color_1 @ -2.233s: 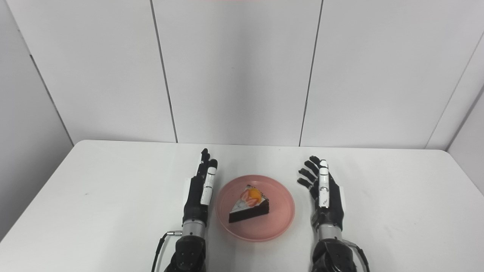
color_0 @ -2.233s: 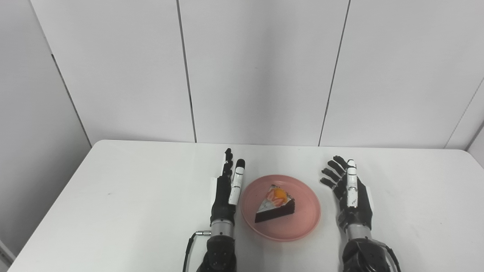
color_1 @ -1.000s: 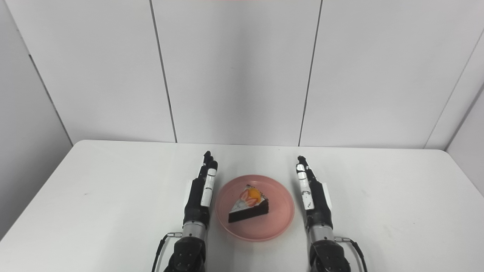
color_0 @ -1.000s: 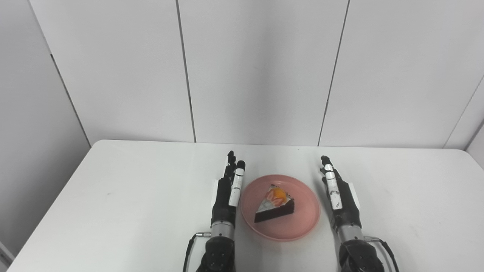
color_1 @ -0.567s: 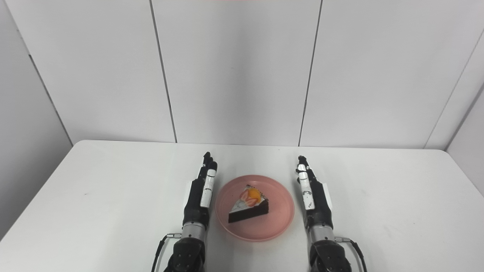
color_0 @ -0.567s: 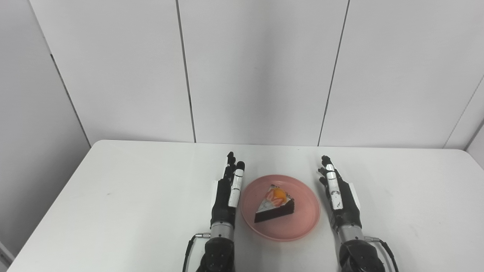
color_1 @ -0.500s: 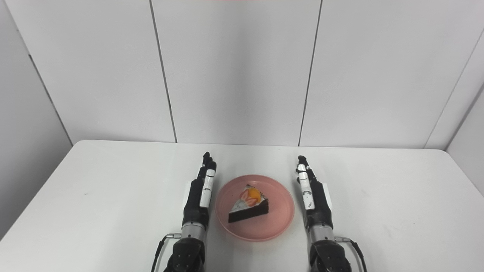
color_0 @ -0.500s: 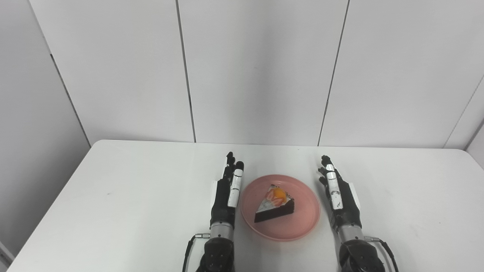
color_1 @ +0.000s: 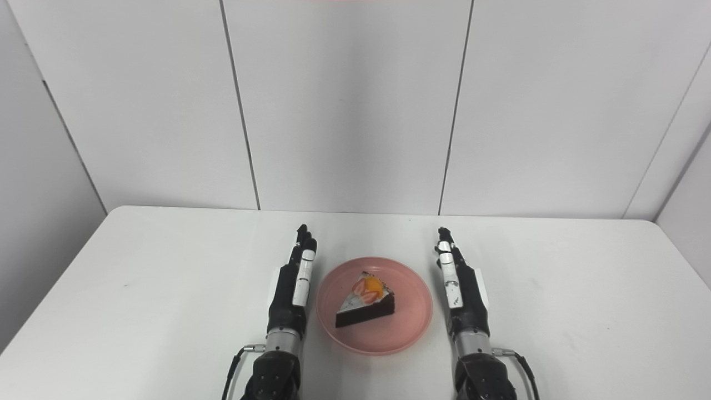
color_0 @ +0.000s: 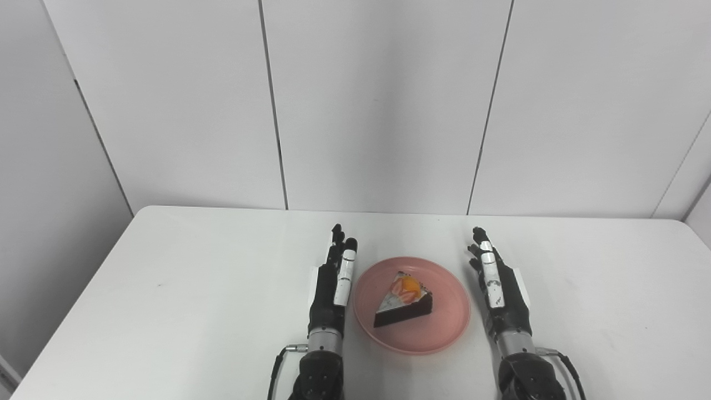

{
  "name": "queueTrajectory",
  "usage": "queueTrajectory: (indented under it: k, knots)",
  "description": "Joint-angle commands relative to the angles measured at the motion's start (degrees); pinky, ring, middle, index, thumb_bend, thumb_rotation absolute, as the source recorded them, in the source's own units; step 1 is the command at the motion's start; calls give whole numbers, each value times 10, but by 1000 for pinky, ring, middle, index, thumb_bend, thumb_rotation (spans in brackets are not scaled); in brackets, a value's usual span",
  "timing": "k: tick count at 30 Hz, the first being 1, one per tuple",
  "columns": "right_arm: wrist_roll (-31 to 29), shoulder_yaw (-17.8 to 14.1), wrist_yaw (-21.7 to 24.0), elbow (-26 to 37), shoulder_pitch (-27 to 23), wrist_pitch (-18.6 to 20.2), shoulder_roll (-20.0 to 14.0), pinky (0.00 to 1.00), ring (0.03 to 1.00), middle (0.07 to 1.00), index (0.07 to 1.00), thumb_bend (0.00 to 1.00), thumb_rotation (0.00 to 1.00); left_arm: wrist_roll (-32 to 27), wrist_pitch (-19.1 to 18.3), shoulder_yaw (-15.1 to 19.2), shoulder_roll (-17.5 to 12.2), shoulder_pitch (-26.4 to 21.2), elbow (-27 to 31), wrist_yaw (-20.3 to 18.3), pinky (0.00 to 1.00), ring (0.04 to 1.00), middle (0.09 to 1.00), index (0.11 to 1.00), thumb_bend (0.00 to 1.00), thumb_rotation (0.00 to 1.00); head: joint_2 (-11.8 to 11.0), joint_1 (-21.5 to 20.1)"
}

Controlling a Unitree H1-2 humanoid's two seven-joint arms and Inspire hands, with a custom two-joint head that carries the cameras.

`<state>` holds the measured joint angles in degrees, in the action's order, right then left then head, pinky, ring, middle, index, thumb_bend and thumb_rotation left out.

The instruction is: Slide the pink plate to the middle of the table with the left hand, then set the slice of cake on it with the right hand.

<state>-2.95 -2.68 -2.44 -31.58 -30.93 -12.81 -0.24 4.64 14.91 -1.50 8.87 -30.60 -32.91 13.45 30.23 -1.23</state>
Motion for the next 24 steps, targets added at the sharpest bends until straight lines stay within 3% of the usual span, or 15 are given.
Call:
queueTrajectory:
  k: [1, 24]
  knots:
    - [-2, -1, 3, -11, 19, -24, 4, 960, 944, 956, 915, 807, 1000, -1, 7, 0, 3, 10, 0, -5, 1000, 1000, 1000, 1000, 698, 1000, 0, 0]
    - [-6, -3, 5, -7, 17, -17, 3, 973, 944, 951, 921, 799, 1000, 3, 8, -3, 1, 9, -2, -4, 1000, 1000, 1000, 1000, 686, 1000, 1, -3]
